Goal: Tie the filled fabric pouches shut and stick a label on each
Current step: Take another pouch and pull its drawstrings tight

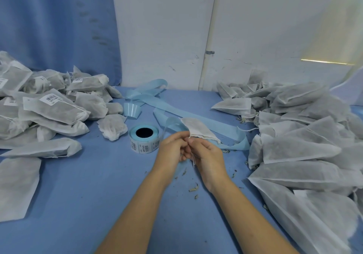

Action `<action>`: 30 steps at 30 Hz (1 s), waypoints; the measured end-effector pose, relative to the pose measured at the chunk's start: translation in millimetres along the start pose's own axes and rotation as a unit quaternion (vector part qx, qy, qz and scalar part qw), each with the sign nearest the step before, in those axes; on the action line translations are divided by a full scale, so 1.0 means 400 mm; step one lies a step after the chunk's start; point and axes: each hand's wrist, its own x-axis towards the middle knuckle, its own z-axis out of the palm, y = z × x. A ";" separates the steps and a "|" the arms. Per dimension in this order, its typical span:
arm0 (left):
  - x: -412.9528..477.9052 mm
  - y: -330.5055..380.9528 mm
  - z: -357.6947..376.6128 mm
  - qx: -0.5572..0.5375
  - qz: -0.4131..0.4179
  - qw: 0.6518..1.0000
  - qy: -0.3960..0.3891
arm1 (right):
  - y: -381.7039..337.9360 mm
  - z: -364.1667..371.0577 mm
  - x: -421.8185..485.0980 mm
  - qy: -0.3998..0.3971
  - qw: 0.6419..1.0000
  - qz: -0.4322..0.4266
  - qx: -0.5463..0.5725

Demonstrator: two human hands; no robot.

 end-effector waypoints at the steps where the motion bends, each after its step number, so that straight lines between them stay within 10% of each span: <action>1: 0.001 -0.002 0.000 0.013 0.006 1.000 -0.002 | 0.000 -0.002 0.001 -0.001 1.000 0.003 0.011; 20: 0.006 -0.015 -0.041 0.294 0.125 0.928 0.195 | -0.046 0.001 0.006 0.092 0.950 0.169 0.247; 30: -0.006 -0.037 -0.042 0.378 0.145 0.899 0.167 | -0.033 -0.001 0.011 0.104 0.952 0.133 0.254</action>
